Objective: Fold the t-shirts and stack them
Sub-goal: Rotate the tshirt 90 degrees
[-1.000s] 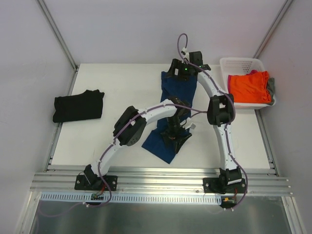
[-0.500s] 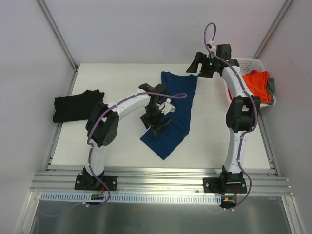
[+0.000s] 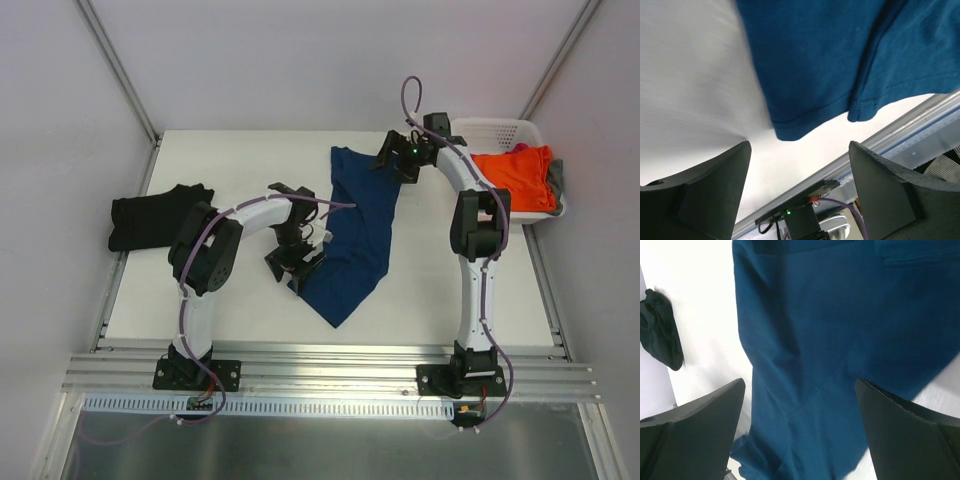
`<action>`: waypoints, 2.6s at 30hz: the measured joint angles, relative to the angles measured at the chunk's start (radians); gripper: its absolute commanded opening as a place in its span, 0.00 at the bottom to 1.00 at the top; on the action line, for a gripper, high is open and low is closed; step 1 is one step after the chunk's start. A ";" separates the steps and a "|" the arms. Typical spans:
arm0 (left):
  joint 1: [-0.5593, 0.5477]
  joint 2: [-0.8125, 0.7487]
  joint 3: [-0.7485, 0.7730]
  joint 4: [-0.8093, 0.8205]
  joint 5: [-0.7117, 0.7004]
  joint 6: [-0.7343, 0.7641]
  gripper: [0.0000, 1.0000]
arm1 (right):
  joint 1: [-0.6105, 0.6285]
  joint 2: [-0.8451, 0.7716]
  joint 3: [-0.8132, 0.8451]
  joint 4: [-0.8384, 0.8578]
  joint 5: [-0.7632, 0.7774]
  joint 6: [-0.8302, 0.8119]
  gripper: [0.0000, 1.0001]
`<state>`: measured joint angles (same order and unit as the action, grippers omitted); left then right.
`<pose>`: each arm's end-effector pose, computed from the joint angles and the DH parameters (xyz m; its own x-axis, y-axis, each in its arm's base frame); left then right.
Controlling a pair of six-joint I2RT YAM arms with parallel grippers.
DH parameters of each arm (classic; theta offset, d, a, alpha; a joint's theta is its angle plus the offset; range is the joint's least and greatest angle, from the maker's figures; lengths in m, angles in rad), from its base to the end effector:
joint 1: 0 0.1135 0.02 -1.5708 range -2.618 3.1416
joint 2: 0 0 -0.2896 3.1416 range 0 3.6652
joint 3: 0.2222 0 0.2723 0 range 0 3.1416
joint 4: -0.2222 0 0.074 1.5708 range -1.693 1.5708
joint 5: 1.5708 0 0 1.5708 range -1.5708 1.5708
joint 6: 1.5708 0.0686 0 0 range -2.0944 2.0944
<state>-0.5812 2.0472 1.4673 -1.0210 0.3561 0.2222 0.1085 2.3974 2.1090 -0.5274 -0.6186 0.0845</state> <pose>0.3243 -0.2416 0.1373 -0.7034 0.7092 -0.0474 0.6775 0.6488 -0.3465 0.5860 0.1038 0.1971 -0.7622 -0.0139 -0.6472 -0.4204 0.7708 0.4786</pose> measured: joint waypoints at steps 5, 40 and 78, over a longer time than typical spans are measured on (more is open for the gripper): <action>-0.002 0.002 -0.011 0.003 0.064 0.001 0.56 | 0.028 0.068 0.058 0.020 -0.010 0.029 0.97; -0.146 -0.069 -0.157 -0.025 0.281 0.030 0.00 | 0.167 0.312 0.386 0.130 0.110 0.103 0.97; -0.217 -0.176 -0.023 -0.086 0.172 0.032 0.99 | 0.092 -0.088 -0.015 0.144 0.108 -0.041 0.97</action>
<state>-0.7986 1.8713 1.4448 -1.1072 0.5285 0.2546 0.2001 2.3096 2.0941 -0.3832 -0.5106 0.0437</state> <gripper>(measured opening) 0.992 0.976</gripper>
